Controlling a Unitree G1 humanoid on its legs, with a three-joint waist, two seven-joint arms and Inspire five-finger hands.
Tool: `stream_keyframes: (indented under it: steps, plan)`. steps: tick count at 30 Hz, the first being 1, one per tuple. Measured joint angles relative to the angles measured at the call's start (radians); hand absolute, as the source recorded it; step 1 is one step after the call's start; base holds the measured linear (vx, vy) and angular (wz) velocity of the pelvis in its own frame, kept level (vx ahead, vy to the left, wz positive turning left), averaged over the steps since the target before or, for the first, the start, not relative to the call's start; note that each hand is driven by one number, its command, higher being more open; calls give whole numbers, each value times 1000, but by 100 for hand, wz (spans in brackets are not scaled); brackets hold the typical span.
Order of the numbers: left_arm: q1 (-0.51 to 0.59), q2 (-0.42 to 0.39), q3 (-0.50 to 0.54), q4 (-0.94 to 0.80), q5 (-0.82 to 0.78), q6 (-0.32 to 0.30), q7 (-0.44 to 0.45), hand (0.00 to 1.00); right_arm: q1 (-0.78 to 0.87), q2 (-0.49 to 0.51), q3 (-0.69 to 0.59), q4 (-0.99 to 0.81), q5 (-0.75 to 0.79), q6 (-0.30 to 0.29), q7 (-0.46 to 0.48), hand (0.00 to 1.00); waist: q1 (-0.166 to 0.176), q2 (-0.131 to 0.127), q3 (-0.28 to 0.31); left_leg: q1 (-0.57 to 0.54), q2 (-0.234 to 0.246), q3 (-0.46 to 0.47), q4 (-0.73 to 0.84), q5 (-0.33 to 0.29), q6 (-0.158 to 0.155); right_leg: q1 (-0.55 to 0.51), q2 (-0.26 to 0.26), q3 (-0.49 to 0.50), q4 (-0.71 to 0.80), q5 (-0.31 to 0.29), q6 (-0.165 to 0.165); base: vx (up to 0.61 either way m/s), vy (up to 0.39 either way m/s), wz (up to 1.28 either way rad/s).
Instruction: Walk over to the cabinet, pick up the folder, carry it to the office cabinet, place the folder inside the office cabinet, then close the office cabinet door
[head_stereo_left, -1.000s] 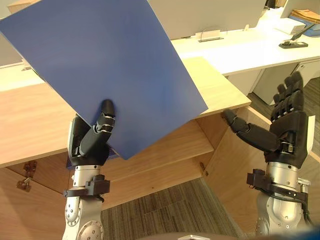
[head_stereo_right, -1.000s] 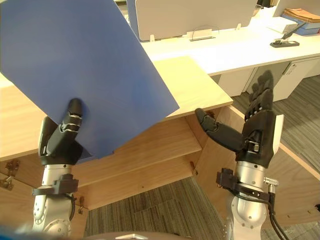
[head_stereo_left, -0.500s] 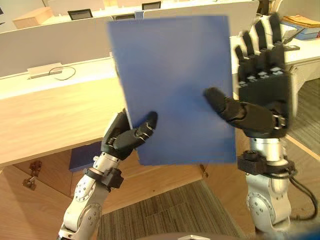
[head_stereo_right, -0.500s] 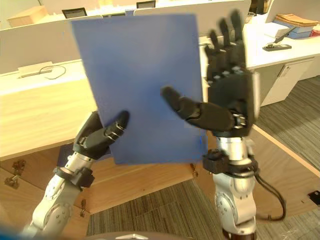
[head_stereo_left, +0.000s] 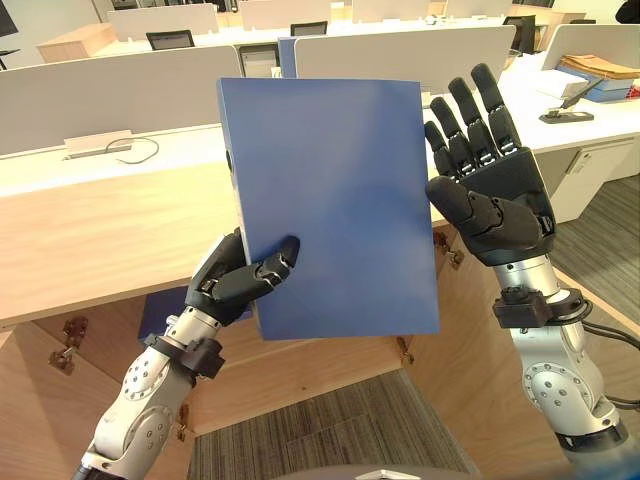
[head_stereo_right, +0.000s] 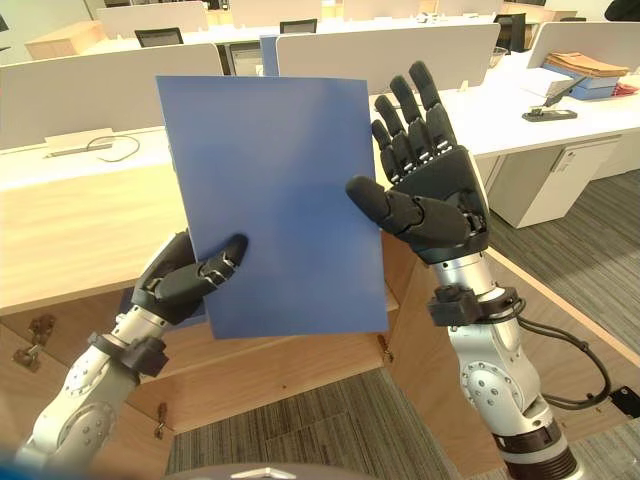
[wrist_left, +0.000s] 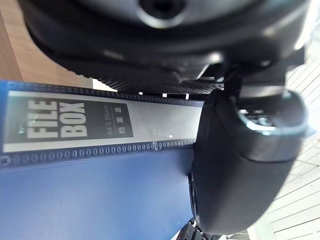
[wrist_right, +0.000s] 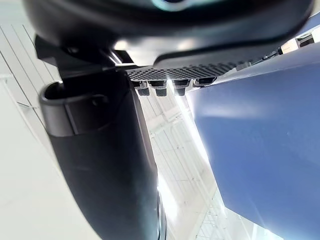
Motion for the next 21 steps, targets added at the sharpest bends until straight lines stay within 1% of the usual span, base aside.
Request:
stream_keyframes:
  steps: [5,7,8,9,10,12,13,15,16,17,18,20,21]
  plan:
    - [0,24,4,12,2,0,1,0,2,-10,-10,37,-12,23,23,100,-5,1,-2,-9,-5,-21,-4,11,2,9,-8,-22,-25,13,-1,-37,2,13]
    - [0,22,14,14,13,1,0,0,4,5,-20,52,-52,33,32,100,-5,1,-2,-12,-7,-31,-10,16,0,9,-9,-29,-26,13,-1,-38,-4,15]
    - [0,15,23,14,18,1,-4,0,10,31,-31,52,-100,43,38,100,-5,1,-2,-19,-8,-39,-12,19,0,8,-10,-38,-28,14,-1,-40,-6,17]
    - [0,-9,43,14,43,3,-11,0,13,79,-43,52,-158,52,44,100,-5,1,-2,-19,-8,-45,-13,21,1,7,-10,-44,-29,15,-2,-33,-8,15]
    - [0,-28,53,14,58,3,-14,0,13,109,-49,52,-184,54,44,100,-5,1,-2,-20,-8,-46,-14,23,0,6,-10,-45,-30,15,-3,-25,-8,9]
    - [-3,-124,90,13,100,3,-27,0,14,234,-52,52,-327,61,32,100,-2,1,-2,-22,-8,-50,-14,25,0,6,-9,-48,-32,17,-4,-15,-4,5]
    - [-7,-153,97,13,105,3,-30,0,15,260,-53,52,-369,65,23,100,0,1,-2,-22,-8,-51,-14,26,0,6,-9,-49,-32,17,-4,-14,1,6]
    - [-32,-258,117,11,120,3,-29,0,16,367,-59,52,-511,77,-18,100,2,1,-2,-23,-9,-57,-14,27,2,8,-9,-54,-32,17,-4,-18,4,7]
    - [-40,-279,121,11,126,3,-28,0,16,394,-63,52,-546,77,-34,100,3,1,-2,-23,-10,-58,-14,27,2,9,-9,-55,-32,17,-4,-20,7,7]
    - [-54,-311,127,10,139,3,-24,0,16,443,-75,52,-604,77,-63,100,3,1,-2,-23,-10,-61,-14,28,3,11,-9,-57,-32,17,-4,-18,7,4]
    - [-56,-324,131,8,144,3,-22,0,16,463,-82,52,-621,77,-76,100,3,1,-2,-22,-11,-61,-14,28,3,11,-9,-57,-32,17,-4,0,0,0]
    - [-57,-355,136,-11,167,2,-7,0,16,516,-108,51,-701,76,-133,100,2,1,-2,-21,-12,-61,-14,28,3,12,-10,-57,-32,17,-4,0,0,0]
    - [-57,-360,136,-12,170,2,-6,0,16,524,-114,51,-720,76,-146,100,2,2,-2,-21,-12,-61,-13,28,3,12,-10,-57,-31,17,-4,0,0,0]
